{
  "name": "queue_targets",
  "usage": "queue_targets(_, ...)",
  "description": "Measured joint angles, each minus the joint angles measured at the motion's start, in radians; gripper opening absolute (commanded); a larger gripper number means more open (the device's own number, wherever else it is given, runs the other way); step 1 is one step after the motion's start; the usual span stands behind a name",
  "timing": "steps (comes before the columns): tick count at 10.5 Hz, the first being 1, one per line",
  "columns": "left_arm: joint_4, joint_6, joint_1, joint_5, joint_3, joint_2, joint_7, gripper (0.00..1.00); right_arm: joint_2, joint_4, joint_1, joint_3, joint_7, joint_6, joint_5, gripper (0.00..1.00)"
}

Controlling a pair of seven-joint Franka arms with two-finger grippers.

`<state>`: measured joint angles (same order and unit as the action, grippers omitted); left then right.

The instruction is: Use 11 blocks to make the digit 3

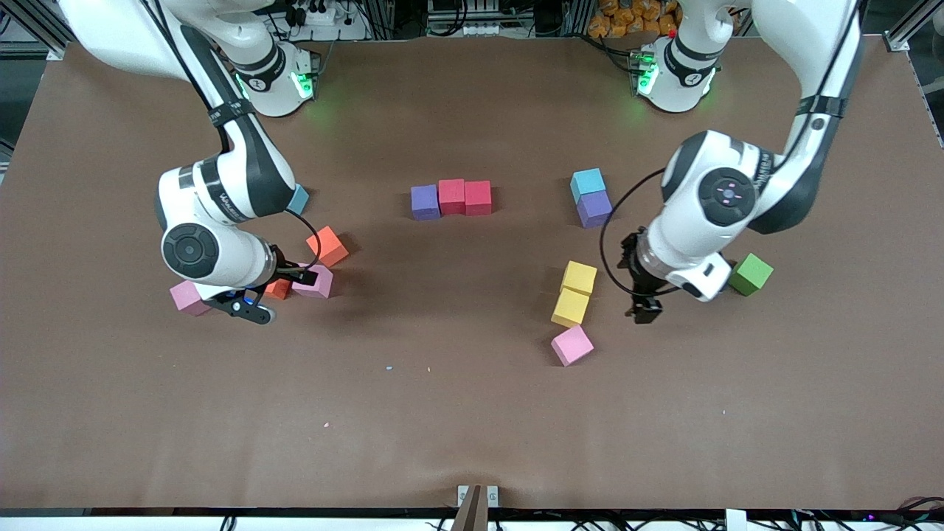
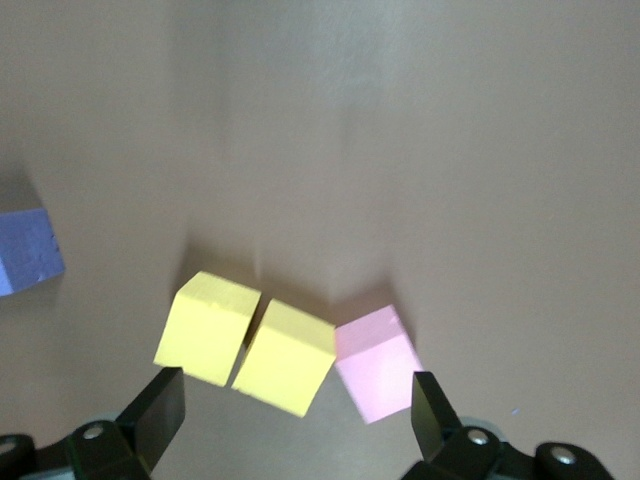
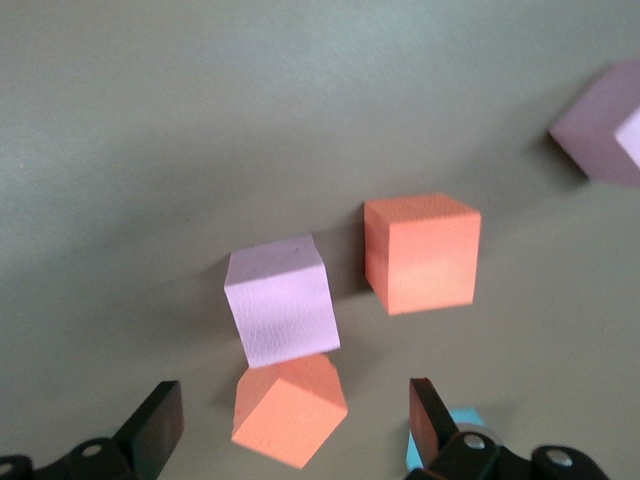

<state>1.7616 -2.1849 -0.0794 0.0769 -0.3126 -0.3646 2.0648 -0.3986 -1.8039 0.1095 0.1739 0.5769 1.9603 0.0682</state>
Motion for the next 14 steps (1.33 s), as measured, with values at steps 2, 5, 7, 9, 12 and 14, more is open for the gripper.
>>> queue_targets(2,-0.035,0.000,0.013,0.000,-0.001,-0.007,0.000,1.00,-0.012,-0.033,-0.001,0.000,-0.082,0.101,0.015,1.00)
queue_targets(5,-0.068,-0.020,0.002,0.020,-0.007,-0.063,0.000,1.00,-0.058,-0.043,-0.001,0.002,-0.142,0.186,0.019,1.00)
queue_targets(7,-0.092,-0.068,-0.003,0.035,-0.012,-0.134,0.000,1.00,-0.067,-0.085,0.002,0.005,-0.191,0.219,0.020,1.00)
queue_targets(9,-0.125,-0.079,-0.006,0.036,-0.017,-0.195,-0.002,1.00,-0.067,-0.145,0.006,0.009,-0.231,0.298,0.028,1.00)
queue_targets(12,-0.182,-0.081,-0.035,0.033,-0.022,-0.261,0.010,1.00,-0.066,-0.198,0.005,0.007,-0.257,0.384,0.030,1.00)
queue_targets(14,-0.215,-0.087,-0.050,0.028,-0.022,-0.304,0.068,1.00,-0.066,-0.206,0.005,0.006,-0.261,0.392,0.031,0.90)
